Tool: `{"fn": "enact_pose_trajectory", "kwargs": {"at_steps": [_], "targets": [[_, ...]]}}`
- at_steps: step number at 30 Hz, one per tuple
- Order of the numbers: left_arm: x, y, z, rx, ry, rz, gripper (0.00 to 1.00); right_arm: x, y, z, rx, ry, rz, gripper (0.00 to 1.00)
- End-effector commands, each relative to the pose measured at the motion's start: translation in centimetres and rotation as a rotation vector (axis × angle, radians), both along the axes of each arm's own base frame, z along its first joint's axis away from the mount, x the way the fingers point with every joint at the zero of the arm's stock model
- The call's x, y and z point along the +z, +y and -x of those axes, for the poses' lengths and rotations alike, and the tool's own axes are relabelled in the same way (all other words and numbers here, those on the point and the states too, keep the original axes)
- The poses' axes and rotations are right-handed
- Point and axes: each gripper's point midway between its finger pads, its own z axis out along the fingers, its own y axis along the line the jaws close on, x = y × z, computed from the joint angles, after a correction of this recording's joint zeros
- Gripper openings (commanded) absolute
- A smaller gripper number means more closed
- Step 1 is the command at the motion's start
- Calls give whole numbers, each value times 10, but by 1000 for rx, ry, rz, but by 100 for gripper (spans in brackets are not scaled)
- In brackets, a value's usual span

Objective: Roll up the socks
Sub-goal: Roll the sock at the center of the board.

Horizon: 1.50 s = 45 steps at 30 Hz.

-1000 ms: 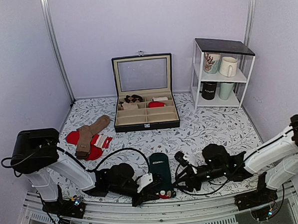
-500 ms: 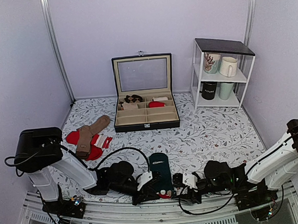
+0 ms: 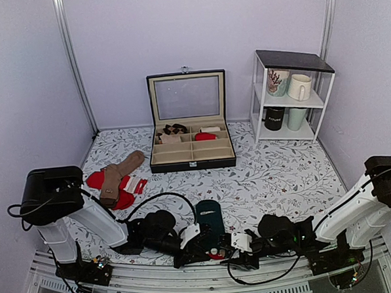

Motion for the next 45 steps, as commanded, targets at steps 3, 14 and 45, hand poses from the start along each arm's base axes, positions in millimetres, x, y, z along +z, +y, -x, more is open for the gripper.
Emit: {"fn": "enact_pose_trajectory", "kwargs": {"at_steps": [3,14,45], "targets": [[-56,38,11,9,87,-230,0,-15,9,-2,-13,-8,45,49],[-53,36,9,13,85,-214,0,-45,-5,-2,-74,73,134,19],[26,11,5,-32,-322,2,35,-79,-34,13,-164,852,367,4]]}}
